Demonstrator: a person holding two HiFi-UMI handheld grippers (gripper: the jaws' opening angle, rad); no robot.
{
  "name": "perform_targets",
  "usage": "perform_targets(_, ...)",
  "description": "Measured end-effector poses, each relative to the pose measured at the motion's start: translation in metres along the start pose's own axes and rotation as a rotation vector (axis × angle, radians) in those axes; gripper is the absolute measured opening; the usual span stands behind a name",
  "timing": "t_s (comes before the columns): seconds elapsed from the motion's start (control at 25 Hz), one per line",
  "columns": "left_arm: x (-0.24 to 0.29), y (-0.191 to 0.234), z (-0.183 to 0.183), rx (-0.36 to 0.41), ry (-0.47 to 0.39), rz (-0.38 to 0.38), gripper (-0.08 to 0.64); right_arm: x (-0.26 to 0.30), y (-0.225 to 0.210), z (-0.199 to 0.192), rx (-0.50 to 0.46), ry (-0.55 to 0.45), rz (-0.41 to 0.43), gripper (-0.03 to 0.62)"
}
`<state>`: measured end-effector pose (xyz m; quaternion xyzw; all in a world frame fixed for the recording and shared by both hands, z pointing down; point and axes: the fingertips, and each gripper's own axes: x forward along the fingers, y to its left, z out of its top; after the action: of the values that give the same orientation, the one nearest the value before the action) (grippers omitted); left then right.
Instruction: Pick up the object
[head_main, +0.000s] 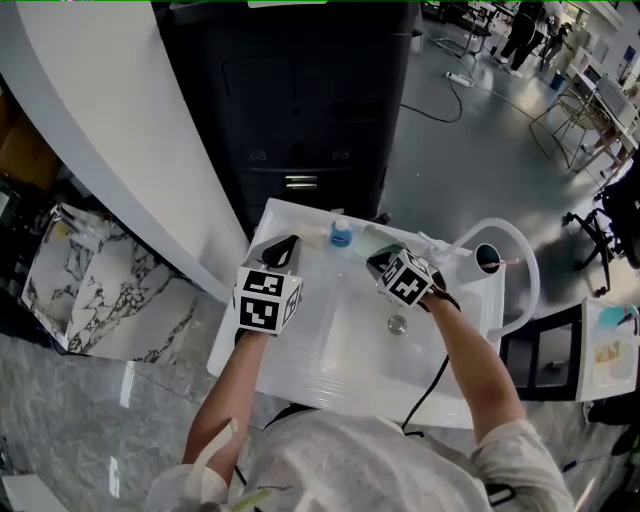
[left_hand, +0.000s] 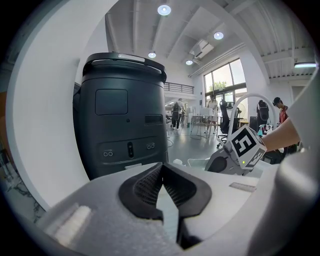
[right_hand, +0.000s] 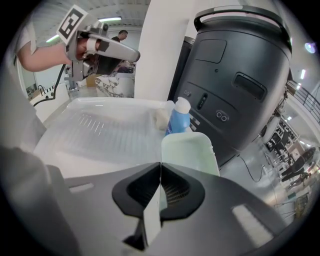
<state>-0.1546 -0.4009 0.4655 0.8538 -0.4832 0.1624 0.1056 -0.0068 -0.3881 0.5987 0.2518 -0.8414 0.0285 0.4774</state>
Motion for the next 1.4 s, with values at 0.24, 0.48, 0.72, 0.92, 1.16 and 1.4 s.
perform_targets(0.24,-0.004,0.001,0.005,0.004,-0.010,0.000,0.002,-0.015,-0.006,0.017,0.030,-0.050,-0.034,0.009)
perform_targets(0.48,-0.007,-0.002,0.013,0.011,-0.027,-0.001,0.002,-0.034,-0.014,0.037,0.079,-0.132,-0.074,0.009)
perform_targets(0.72,-0.010,-0.004,0.022,0.021,-0.043,-0.002,0.002,-0.058,-0.016,0.067,0.132,-0.230,-0.096,0.009)
perform_targets(0.92,-0.014,-0.003,0.028,0.027,-0.055,-0.003,0.002,-0.074,-0.014,0.089,0.146,-0.292,-0.117,0.009)
perform_targets(1.16,-0.018,-0.007,0.036,0.031,-0.075,-0.006,0.000,-0.095,-0.013,0.108,0.195,-0.367,-0.153,0.009)
perform_targets(1.4,-0.024,-0.005,0.037,0.021,-0.082,-0.002,0.000,-0.115,-0.012,0.124,0.272,-0.445,-0.181,0.009)
